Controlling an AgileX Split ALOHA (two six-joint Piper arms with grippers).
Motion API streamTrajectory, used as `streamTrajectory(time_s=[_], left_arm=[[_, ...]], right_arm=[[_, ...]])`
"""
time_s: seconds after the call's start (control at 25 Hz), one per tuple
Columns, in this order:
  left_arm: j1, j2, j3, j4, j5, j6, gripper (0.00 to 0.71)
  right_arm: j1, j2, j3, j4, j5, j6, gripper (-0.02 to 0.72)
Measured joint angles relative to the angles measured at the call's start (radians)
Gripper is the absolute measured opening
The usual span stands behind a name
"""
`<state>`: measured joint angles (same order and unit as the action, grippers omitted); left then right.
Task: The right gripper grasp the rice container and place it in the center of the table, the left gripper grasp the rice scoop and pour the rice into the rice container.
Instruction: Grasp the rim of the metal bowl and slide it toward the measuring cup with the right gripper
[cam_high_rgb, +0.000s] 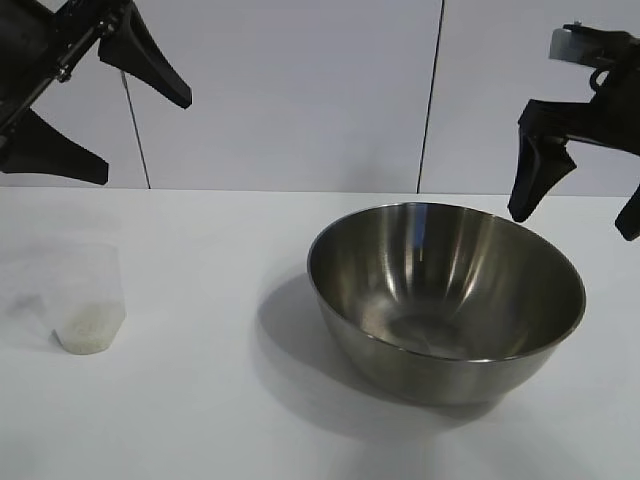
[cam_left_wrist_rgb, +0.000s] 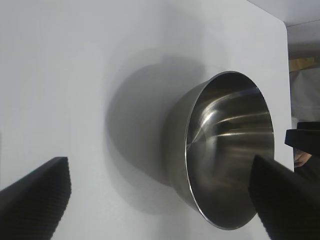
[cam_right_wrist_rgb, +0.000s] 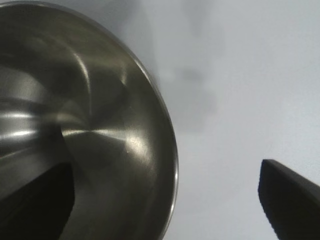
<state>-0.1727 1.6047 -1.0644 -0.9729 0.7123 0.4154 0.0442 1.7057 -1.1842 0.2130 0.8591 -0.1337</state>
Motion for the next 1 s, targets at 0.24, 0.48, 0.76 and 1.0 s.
streamTrajectory(time_s=[0.24,0.48,0.76,1.0], left_arm=[[0.0,0.0,0.0,0.001,-0.002,0.0,0.694],[0.0,0.0,0.0,0.001,-0.002,0.0,0.694],[0.0,0.0,0.0,0.001,-0.002,0.001,0.694],[0.0,0.0,0.0,0.001,-0.002,0.001,0.694]], right_arm=[[0.057,0.06,-0.001,0.003,-0.049,-0.02,0.694],[0.125,0.111,-0.002,-0.023,-0.075,0.018,0.691],[0.125,0.136,-0.002,-0.044,-0.098,0.033,0.646],[0.125,0.16,-0.002,-0.045,-0.095,0.035,0.484]])
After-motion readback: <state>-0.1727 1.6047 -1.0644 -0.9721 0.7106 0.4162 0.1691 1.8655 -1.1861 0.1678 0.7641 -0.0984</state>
